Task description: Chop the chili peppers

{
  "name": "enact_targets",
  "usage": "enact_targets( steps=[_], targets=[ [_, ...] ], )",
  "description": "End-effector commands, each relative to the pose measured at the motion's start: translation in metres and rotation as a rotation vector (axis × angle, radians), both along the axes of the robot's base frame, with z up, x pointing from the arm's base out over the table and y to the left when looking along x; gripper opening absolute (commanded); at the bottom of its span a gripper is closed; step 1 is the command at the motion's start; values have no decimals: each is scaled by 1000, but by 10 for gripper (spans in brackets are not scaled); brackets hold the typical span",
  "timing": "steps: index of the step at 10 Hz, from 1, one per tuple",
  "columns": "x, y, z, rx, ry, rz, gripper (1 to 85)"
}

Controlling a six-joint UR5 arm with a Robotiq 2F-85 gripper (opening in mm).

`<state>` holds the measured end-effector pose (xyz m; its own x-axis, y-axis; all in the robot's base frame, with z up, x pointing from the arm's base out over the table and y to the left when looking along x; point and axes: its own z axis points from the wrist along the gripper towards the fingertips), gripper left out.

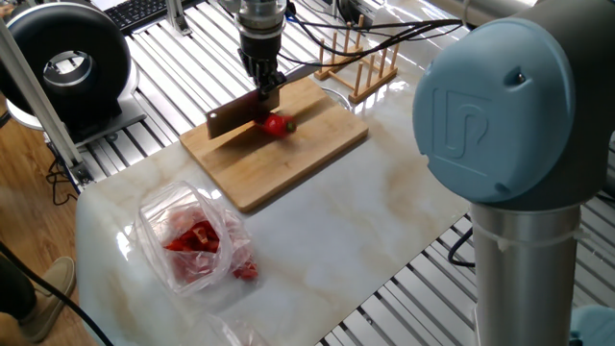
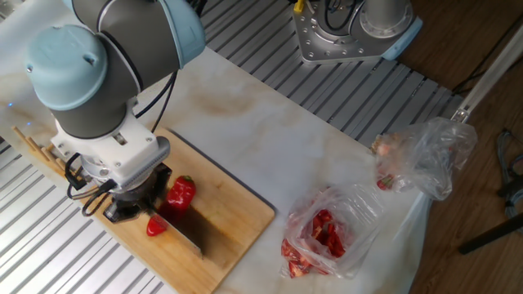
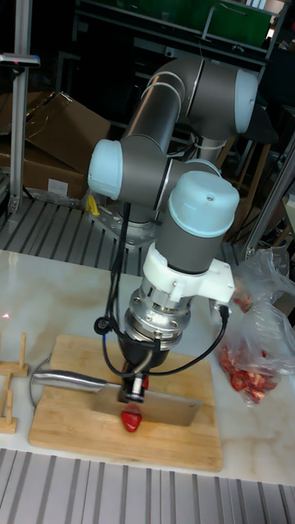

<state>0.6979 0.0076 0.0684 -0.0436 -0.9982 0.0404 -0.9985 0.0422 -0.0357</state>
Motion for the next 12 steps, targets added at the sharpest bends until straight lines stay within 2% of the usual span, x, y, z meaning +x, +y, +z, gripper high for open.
enact_targets(
  steps=[1,9,12],
  targets=[
    [-2,14,-5,25,-12,-33,13],
    [-1,6,1,49,9,6,13],
    [-2,13,-1,61,7,-8,13]
  ],
)
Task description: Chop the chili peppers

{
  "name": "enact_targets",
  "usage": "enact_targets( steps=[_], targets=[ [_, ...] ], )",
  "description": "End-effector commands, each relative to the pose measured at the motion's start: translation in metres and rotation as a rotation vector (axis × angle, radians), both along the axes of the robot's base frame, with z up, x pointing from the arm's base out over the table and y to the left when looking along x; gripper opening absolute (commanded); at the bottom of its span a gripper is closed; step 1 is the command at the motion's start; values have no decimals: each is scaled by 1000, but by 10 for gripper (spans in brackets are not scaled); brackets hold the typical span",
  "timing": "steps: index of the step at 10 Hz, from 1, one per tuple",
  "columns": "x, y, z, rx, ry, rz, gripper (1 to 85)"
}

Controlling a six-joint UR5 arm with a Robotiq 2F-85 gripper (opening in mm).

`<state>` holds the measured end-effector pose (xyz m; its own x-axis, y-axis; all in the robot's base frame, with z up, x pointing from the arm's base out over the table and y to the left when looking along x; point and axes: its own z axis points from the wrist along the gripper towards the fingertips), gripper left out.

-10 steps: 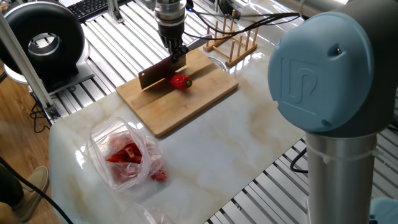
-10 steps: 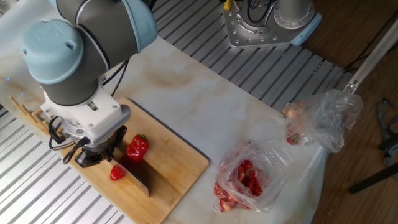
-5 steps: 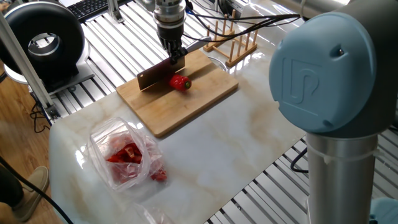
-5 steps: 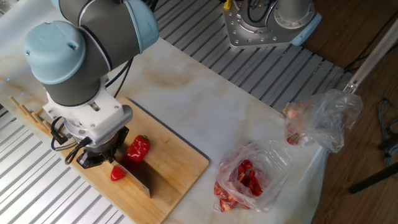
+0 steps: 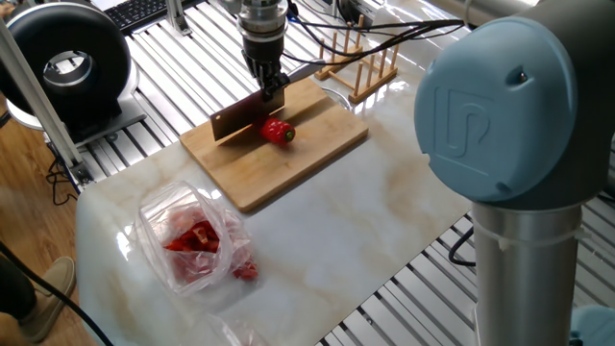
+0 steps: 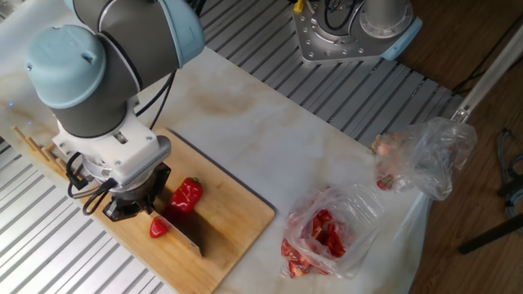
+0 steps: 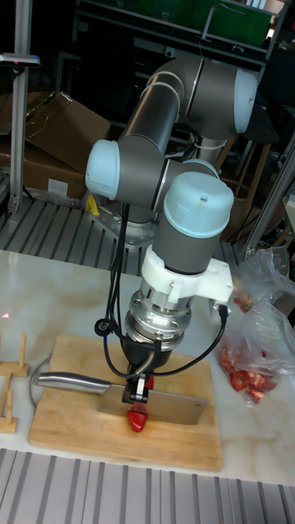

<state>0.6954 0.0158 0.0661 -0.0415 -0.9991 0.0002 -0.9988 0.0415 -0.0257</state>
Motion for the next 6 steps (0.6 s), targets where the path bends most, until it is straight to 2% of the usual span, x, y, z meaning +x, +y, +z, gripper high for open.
enact_targets(
  steps=[1,6],
  targets=[
    [1,5,1,20,-2,-10,13],
    [0,-10,-4,-38,-20,-17,13]
  ],
)
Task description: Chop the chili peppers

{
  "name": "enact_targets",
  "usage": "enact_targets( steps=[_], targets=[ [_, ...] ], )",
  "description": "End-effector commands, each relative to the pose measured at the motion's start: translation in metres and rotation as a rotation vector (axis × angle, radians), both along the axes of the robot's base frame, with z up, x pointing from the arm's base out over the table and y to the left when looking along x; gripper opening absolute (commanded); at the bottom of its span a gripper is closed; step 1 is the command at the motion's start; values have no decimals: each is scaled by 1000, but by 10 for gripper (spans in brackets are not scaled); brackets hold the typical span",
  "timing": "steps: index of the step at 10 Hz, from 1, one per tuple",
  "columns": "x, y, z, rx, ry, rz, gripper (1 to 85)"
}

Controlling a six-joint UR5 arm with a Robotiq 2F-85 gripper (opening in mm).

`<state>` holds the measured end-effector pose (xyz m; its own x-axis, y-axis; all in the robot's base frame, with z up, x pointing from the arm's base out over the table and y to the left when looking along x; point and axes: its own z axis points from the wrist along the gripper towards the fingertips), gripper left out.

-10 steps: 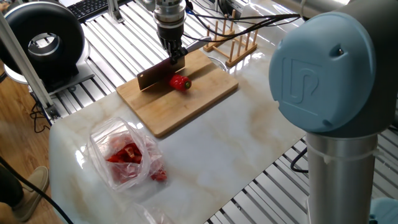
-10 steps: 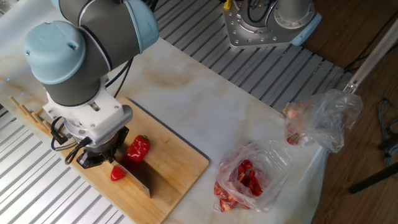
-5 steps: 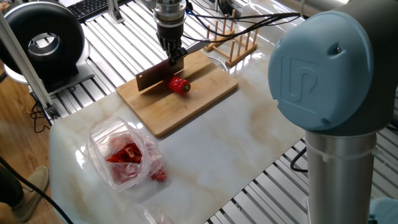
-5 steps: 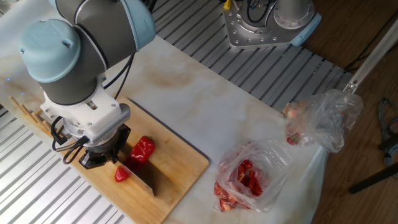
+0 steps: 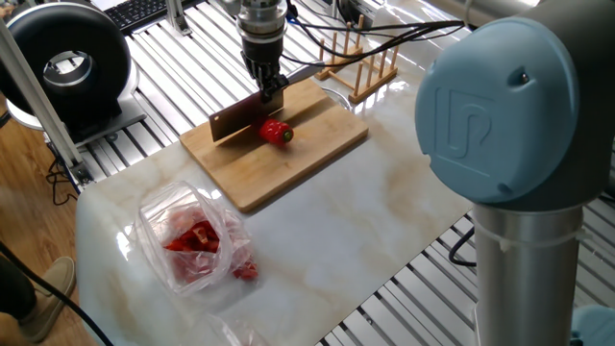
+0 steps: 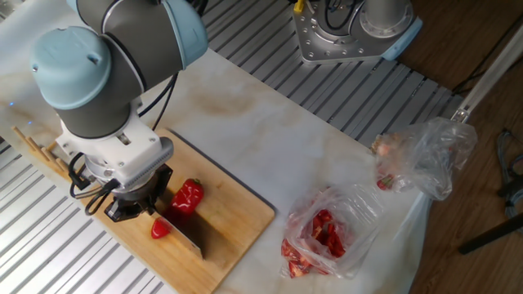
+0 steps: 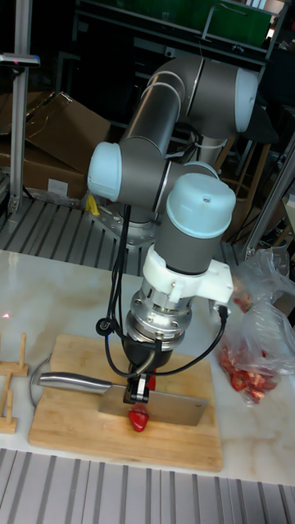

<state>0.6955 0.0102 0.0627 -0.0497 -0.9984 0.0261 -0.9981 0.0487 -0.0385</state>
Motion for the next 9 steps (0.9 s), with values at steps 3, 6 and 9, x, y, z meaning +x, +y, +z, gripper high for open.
enact_targets(
  steps=[3,6,9],
  targets=[
    [1,-10,3,-37,-11,-10,13],
    [1,-15,2,-45,-9,-15,13],
    [-2,-19,0,-31,-4,-11,13]
  ],
)
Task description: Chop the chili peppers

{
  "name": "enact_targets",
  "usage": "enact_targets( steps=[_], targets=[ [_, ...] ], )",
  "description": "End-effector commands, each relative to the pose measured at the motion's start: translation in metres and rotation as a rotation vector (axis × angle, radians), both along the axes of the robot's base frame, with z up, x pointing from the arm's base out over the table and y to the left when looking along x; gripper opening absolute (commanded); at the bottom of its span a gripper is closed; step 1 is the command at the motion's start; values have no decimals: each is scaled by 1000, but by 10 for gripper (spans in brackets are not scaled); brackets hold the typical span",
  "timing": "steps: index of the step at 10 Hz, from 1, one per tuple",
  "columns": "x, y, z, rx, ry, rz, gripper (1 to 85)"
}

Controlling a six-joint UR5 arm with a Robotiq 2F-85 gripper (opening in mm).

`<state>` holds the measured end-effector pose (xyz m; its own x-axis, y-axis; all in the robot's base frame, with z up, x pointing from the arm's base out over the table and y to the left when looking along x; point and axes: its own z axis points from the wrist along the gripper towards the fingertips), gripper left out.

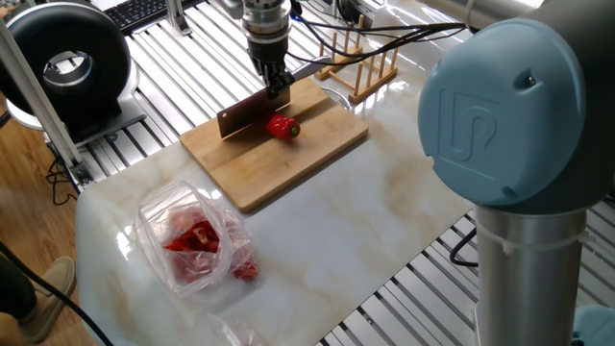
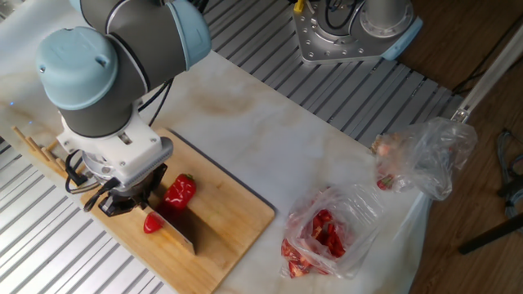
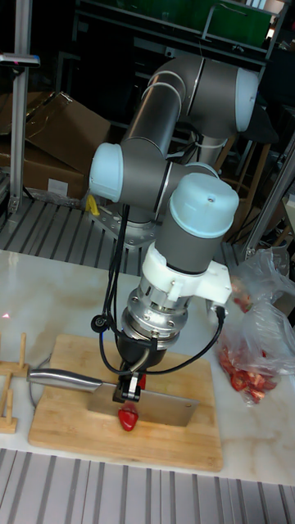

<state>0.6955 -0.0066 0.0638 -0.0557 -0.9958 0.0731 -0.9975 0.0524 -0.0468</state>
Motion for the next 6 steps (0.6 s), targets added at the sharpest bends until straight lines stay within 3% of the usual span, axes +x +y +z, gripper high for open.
enact_targets(
  steps=[1,3,6],
  targets=[
    [-1,-3,0,17,1,0,13],
    [0,-3,3,11,4,3,13],
    [2,13,4,24,9,-16,13]
  ],
)
